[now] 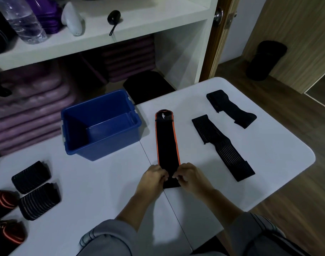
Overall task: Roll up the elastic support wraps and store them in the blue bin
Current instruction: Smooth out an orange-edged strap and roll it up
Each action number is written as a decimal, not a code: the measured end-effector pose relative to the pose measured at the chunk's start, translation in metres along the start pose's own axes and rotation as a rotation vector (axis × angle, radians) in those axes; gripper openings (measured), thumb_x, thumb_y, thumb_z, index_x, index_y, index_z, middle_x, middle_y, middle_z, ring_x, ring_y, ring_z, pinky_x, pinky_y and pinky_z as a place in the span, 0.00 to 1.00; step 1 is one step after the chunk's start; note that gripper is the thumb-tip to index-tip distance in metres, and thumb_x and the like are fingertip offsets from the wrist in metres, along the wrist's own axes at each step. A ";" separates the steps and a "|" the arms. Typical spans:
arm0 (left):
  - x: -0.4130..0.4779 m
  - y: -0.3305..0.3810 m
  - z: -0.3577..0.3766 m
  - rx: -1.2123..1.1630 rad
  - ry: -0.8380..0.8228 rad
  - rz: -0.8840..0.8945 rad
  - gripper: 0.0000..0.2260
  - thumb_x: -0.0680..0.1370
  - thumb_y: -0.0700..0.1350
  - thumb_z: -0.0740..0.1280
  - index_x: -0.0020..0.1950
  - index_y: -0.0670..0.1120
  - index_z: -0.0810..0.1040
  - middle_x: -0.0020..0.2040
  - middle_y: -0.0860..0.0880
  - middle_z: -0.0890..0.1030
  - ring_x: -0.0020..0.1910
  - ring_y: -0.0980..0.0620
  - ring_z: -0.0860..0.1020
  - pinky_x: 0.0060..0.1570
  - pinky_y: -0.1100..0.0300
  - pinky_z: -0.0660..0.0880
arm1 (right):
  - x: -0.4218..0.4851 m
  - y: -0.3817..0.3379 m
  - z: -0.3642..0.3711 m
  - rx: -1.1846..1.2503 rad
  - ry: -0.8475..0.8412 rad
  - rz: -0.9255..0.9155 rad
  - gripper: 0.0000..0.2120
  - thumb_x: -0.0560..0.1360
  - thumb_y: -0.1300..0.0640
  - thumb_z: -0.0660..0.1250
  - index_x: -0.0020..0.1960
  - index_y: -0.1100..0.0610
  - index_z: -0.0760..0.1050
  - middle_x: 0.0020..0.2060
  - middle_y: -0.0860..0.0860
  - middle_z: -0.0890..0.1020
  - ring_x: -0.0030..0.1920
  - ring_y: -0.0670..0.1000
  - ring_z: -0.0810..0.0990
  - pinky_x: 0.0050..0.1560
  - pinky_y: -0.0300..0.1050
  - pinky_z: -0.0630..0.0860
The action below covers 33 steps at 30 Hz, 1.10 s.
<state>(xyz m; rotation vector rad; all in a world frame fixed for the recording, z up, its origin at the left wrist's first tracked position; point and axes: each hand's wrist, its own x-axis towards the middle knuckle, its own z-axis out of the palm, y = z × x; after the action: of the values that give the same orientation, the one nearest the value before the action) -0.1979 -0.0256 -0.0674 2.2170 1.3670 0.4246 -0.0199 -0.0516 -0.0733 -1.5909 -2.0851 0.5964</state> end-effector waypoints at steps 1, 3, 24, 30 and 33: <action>0.000 -0.002 0.001 0.024 0.004 0.054 0.07 0.70 0.37 0.66 0.43 0.44 0.82 0.42 0.46 0.80 0.45 0.46 0.77 0.44 0.58 0.76 | -0.002 0.001 -0.002 -0.002 -0.037 -0.008 0.09 0.67 0.63 0.70 0.46 0.55 0.82 0.43 0.50 0.83 0.43 0.52 0.79 0.43 0.41 0.77; -0.004 -0.008 0.002 0.038 0.035 0.130 0.06 0.68 0.42 0.68 0.43 0.45 0.82 0.40 0.48 0.81 0.41 0.48 0.79 0.39 0.58 0.78 | -0.005 0.006 -0.004 -0.030 -0.103 -0.034 0.15 0.65 0.57 0.72 0.51 0.55 0.80 0.48 0.50 0.82 0.47 0.52 0.78 0.47 0.42 0.77; 0.020 -0.013 0.005 -0.096 -0.088 -0.271 0.14 0.77 0.48 0.64 0.61 0.49 0.78 0.55 0.43 0.76 0.57 0.47 0.73 0.54 0.62 0.68 | 0.020 0.014 0.004 0.126 -0.039 0.297 0.11 0.76 0.54 0.67 0.54 0.60 0.78 0.47 0.54 0.75 0.45 0.50 0.76 0.44 0.30 0.67; 0.012 -0.007 0.005 -0.098 0.111 -0.113 0.10 0.74 0.41 0.66 0.54 0.48 0.80 0.51 0.49 0.74 0.50 0.50 0.75 0.51 0.60 0.74 | 0.021 0.011 -0.002 0.123 0.043 0.101 0.11 0.72 0.60 0.70 0.53 0.60 0.79 0.46 0.54 0.77 0.43 0.51 0.78 0.44 0.41 0.77; -0.001 -0.011 0.007 -0.042 0.113 0.025 0.16 0.72 0.50 0.64 0.55 0.46 0.81 0.49 0.48 0.79 0.48 0.49 0.78 0.47 0.59 0.77 | 0.014 0.011 -0.006 0.030 0.042 -0.032 0.07 0.72 0.59 0.68 0.49 0.58 0.80 0.43 0.52 0.80 0.44 0.52 0.78 0.45 0.46 0.78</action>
<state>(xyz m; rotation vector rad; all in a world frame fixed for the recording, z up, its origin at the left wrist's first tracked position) -0.2031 -0.0244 -0.0791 2.2067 1.3763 0.5909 -0.0113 -0.0348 -0.0742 -1.5376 -2.0575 0.5757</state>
